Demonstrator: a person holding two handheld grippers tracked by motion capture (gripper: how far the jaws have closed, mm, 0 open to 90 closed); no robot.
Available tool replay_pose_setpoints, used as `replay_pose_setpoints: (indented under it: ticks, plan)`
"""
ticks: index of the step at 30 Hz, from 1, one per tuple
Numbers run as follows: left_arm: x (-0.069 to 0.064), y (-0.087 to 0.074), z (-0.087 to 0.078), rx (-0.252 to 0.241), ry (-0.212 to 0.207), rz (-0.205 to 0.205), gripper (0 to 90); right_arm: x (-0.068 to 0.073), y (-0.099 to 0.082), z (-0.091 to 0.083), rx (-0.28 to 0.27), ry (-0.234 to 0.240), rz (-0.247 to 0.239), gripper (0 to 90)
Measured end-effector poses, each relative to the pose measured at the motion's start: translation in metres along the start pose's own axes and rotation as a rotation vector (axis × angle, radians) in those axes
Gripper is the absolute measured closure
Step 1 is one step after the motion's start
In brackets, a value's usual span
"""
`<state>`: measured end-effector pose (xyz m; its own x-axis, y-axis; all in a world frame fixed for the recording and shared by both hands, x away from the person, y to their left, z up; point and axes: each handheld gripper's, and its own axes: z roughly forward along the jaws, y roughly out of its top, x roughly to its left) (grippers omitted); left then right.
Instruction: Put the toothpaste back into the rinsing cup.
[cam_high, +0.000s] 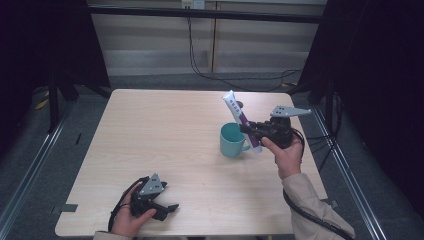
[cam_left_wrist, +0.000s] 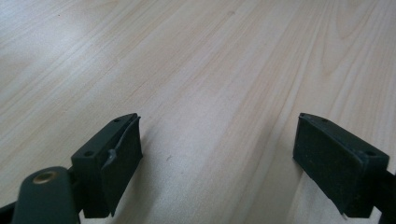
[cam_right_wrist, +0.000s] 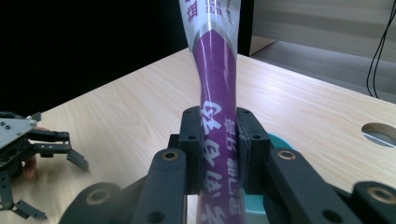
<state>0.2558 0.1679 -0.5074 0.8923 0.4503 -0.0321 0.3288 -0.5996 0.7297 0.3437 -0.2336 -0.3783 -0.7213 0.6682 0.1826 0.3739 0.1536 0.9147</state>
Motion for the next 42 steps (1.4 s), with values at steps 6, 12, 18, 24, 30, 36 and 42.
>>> replay_pose_setpoints:
  ticks: [6, 12, 18, 24, 30, 36, 42]
  plan:
    - [0.000, 0.000, 0.000, 0.000, 0.000, 0.000, 15.0, -0.001, 0.002, 0.002, -0.019, -0.006, 0.009, 75.5]
    - [0.000, 0.000, 0.000, 0.000, 0.000, -0.001, 14.9, 0.000, 0.002, 0.005, -0.021, 0.001, 0.005, 75.6]
    - [0.000, 0.000, 0.000, 0.000, -0.001, 0.000, 14.9, -0.002, 0.004, 0.011, -0.030, -0.013, 0.006, 75.5]
    - [0.000, 0.000, 0.000, 0.000, 0.000, 0.000, 15.0, -0.003, 0.005, 0.019, -0.041, -0.031, 0.017, 75.5]
    - [0.000, 0.000, 0.000, 0.000, 0.000, -0.001, 14.9, -0.005, 0.006, 0.025, -0.058, -0.056, 0.024, 75.5]
    - [0.000, 0.000, 0.000, 0.000, 0.000, -0.001, 14.9, -0.007, 0.009, 0.032, -0.061, -0.069, 0.028, 75.4]
    - [0.000, 0.000, 0.000, -0.004, 0.000, -0.005, 14.9, -0.007, 0.010, 0.042, -0.065, -0.085, 0.028, 75.4]
